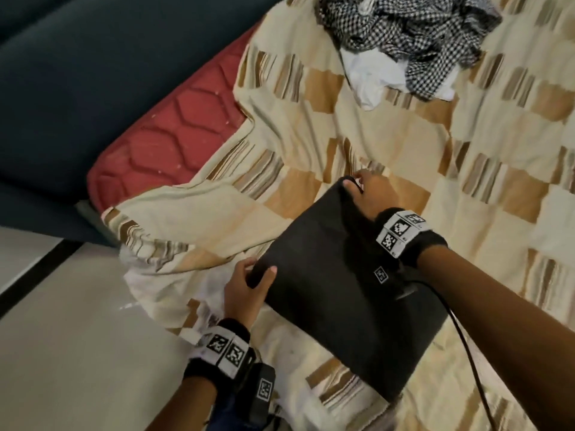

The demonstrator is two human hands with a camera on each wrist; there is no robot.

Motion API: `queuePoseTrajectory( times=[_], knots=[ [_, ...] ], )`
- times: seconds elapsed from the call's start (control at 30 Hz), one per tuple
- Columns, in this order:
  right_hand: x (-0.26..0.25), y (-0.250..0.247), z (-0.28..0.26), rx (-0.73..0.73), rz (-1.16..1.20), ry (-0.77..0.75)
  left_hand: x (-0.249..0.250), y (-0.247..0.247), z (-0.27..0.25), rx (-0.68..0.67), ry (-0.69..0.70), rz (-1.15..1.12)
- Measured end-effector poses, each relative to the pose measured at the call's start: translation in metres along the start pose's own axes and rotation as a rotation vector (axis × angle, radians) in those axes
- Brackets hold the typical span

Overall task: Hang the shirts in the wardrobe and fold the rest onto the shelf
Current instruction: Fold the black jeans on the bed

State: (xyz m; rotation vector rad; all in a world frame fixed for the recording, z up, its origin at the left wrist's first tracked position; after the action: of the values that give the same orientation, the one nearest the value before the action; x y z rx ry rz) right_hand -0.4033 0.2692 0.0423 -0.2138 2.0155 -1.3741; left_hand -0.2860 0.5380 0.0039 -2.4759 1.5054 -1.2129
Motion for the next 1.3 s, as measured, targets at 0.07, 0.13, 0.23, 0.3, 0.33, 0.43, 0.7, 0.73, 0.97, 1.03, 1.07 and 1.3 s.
queuePoseTrajectory(
  times=[0.07,0.13,0.23,0.3,0.33,0.43,0.7,0.73,0.97,1.03,1.07,1.3],
  knots=[
    [-0.001,0.008,0.014,-0.047,-0.044,0.000,-0.001,0.001,-0.001,0.017,0.032,0.035],
    [0.000,0.011,0.025,-0.045,-0.034,0.052,0.000,0.001,0.001,0.014,0.068,0.090],
    [0.004,0.012,0.034,-0.038,0.015,0.088,0.000,-0.001,0.004,0.015,0.129,0.157],
    [0.006,0.006,0.039,-0.006,0.000,0.076,-0.001,-0.003,0.005,0.005,0.139,0.184],
    [0.007,0.003,0.041,0.021,-0.007,0.076,-0.004,-0.003,0.007,-0.013,0.127,0.173],
    [0.009,0.003,0.044,0.074,0.001,0.076,-0.009,-0.004,0.014,-0.070,0.057,0.098],
    [0.051,-0.023,0.009,-0.079,0.138,-0.010,-0.030,0.001,0.013,-0.049,-0.213,-0.145],
    [0.066,-0.032,-0.006,-0.106,0.098,-0.010,-0.028,0.004,0.006,-0.009,-0.217,-0.186],
    [0.187,-0.044,-0.149,-0.207,0.098,0.103,-0.048,0.085,-0.081,-0.029,-0.215,-0.342],
    [0.205,-0.036,-0.171,-0.183,0.192,0.099,-0.068,0.125,-0.114,-0.081,-0.324,-0.248],
    [0.209,-0.033,-0.175,-0.151,0.229,0.086,-0.080,0.145,-0.130,-0.087,-0.335,-0.173],
    [0.219,-0.023,-0.169,-0.090,0.269,0.056,-0.111,0.204,-0.184,0.056,-0.160,-0.071]
  ],
)
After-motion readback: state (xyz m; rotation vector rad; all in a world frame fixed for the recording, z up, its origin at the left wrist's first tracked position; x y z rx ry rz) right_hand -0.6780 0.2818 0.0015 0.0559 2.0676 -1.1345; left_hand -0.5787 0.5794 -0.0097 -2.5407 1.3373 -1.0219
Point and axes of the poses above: each hand's wrist, its own z-axis towards the middle knuckle, its own y-axis out of the palm, x = y × z, the point moved 3 cm from there along z, towards the middle knuckle, and after that the axes turned 13 degrees about -y, right-handed, at the moved point
